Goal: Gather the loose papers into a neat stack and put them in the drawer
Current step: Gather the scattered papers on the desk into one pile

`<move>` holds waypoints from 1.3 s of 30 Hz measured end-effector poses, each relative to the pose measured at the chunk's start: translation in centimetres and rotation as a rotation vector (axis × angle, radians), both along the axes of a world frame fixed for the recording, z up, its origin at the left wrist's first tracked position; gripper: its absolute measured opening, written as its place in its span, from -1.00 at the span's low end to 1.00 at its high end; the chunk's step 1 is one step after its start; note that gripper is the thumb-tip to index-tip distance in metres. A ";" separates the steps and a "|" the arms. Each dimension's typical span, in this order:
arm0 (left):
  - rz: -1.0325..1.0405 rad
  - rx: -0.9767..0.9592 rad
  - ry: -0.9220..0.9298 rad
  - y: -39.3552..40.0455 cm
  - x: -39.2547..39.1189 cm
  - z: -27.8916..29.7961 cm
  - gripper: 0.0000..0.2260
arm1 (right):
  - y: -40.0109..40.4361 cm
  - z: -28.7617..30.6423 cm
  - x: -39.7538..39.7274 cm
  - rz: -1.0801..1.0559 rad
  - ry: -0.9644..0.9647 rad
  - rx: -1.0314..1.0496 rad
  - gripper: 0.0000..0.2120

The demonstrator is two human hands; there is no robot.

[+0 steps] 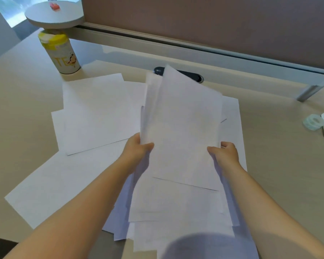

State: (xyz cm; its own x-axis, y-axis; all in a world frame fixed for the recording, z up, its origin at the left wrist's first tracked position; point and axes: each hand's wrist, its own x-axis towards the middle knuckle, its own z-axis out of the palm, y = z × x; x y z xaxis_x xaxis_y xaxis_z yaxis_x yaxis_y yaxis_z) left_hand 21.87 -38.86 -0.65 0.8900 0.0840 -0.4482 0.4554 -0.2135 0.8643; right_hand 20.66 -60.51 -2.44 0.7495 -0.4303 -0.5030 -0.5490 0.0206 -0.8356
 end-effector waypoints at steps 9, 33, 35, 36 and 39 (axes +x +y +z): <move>0.191 0.276 -0.066 7.0 3.2 0.2 -0.75 | 4.5 0.8 4.0 0.202 0.006 0.168 -0.94; 0.204 0.475 -0.008 20.6 7.2 -1.1 -0.80 | 21.4 0.9 11.5 0.516 0.165 -0.034 -0.89; 0.184 0.446 -0.075 20.8 7.1 -0.8 -0.91 | 21.2 0.9 11.4 0.509 0.153 -0.009 -0.80; 0.177 0.424 -0.104 20.8 7.3 -0.7 -0.90 | 20.9 1.1 11.2 0.500 0.130 0.009 -0.80; 0.127 0.287 -0.125 20.1 7.9 -0.1 -0.66 | 19.1 1.5 10.3 0.401 0.073 0.084 -0.85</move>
